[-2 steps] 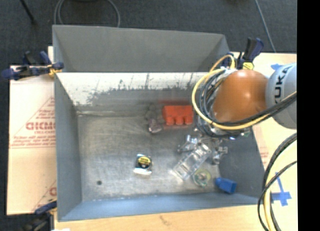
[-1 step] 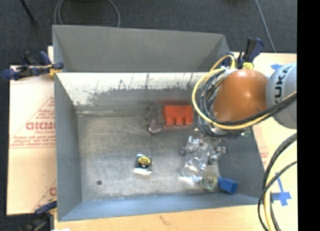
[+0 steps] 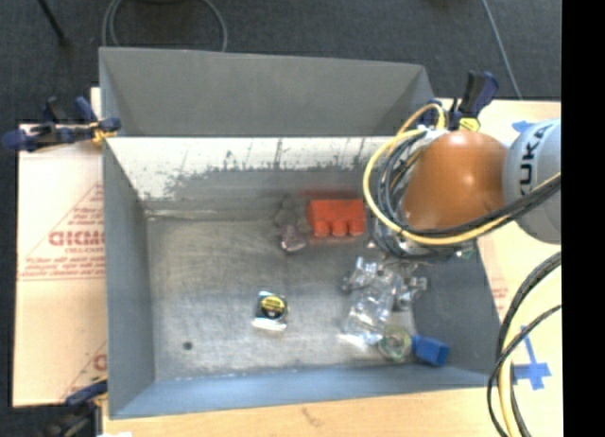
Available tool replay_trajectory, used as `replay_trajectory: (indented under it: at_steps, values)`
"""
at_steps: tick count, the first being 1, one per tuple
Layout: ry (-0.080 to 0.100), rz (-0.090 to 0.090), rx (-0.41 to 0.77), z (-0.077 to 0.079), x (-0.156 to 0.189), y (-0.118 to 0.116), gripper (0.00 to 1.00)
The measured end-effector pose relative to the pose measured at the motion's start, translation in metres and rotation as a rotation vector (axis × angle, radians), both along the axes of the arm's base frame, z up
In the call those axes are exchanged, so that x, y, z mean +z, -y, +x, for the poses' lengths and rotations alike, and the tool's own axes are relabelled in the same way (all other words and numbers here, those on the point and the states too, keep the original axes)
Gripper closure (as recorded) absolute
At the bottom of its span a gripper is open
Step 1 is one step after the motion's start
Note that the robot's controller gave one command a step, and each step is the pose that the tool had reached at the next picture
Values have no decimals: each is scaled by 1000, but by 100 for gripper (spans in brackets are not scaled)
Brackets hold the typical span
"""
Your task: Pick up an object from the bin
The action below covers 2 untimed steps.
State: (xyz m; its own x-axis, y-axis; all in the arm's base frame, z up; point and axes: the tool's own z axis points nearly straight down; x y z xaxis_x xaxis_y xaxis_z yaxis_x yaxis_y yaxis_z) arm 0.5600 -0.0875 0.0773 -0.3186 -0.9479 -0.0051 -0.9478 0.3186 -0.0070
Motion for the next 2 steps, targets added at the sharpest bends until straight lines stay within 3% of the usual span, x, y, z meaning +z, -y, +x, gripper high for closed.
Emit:
replay_trajectory:
  at_steps: [1,2]
  values:
    - [0,0,-1,0,0,0,100]
    - [3,-5,-43,52,120,41,100]
